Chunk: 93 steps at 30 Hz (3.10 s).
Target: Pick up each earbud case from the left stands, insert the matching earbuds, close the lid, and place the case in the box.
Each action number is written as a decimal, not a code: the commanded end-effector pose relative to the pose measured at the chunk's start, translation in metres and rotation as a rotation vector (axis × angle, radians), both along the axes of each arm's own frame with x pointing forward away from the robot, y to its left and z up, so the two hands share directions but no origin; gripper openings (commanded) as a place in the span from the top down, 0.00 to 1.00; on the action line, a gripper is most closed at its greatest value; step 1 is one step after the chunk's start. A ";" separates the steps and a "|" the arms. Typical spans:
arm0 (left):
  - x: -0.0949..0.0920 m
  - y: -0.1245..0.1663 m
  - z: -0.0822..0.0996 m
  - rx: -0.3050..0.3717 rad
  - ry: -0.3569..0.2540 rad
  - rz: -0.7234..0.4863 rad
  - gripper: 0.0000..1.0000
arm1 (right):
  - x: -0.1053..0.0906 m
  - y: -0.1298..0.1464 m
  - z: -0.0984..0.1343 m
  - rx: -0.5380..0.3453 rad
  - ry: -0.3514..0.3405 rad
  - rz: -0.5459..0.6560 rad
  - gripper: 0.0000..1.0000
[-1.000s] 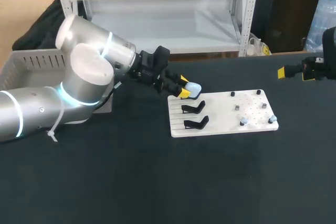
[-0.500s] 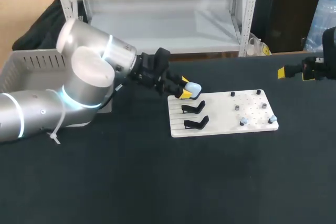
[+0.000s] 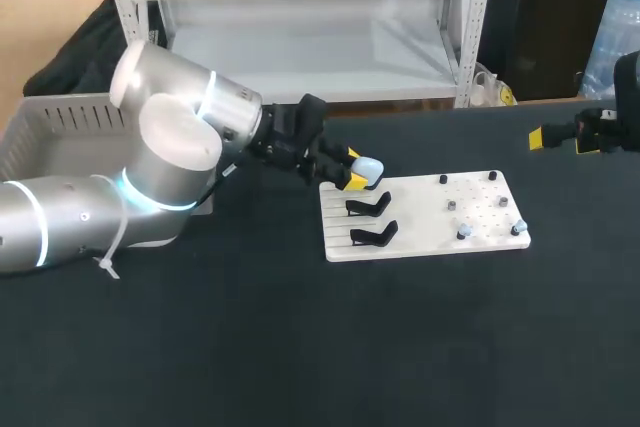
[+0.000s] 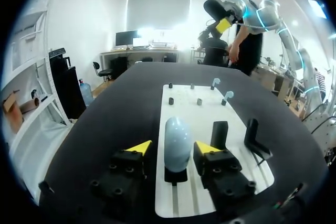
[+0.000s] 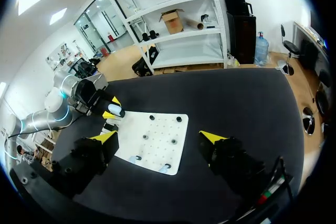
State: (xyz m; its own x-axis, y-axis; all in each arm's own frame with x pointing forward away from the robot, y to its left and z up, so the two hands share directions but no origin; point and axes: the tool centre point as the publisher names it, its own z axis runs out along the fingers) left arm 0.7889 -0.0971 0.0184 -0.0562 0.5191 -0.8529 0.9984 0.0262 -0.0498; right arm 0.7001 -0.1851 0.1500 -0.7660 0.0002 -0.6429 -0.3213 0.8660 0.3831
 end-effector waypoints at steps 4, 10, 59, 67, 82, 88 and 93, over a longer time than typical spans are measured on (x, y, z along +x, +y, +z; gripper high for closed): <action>-0.003 0.000 0.000 -0.004 -0.004 0.003 0.55 | 0.000 0.000 0.000 0.000 0.000 0.000 0.00; -0.005 0.000 0.001 -0.006 -0.004 0.000 0.81 | 0.000 0.000 0.000 0.000 0.000 0.000 0.00; -0.057 0.020 0.119 -0.345 -0.127 -0.006 1.00 | 0.000 0.000 0.000 0.000 0.000 0.000 0.00; -0.057 0.020 0.119 -0.345 -0.127 -0.006 1.00 | 0.000 0.000 0.000 0.000 0.000 0.000 0.00; -0.058 0.010 0.125 -0.412 -0.158 -0.046 1.00 | 0.000 0.000 0.000 0.000 0.000 0.000 0.00; -0.056 0.000 0.128 -0.436 -0.154 -0.074 1.00 | 0.000 0.000 0.000 0.000 0.000 0.000 0.00; -0.058 -0.004 0.126 -0.441 -0.135 -0.086 1.00 | -0.007 0.009 -0.004 -0.014 0.008 0.028 0.00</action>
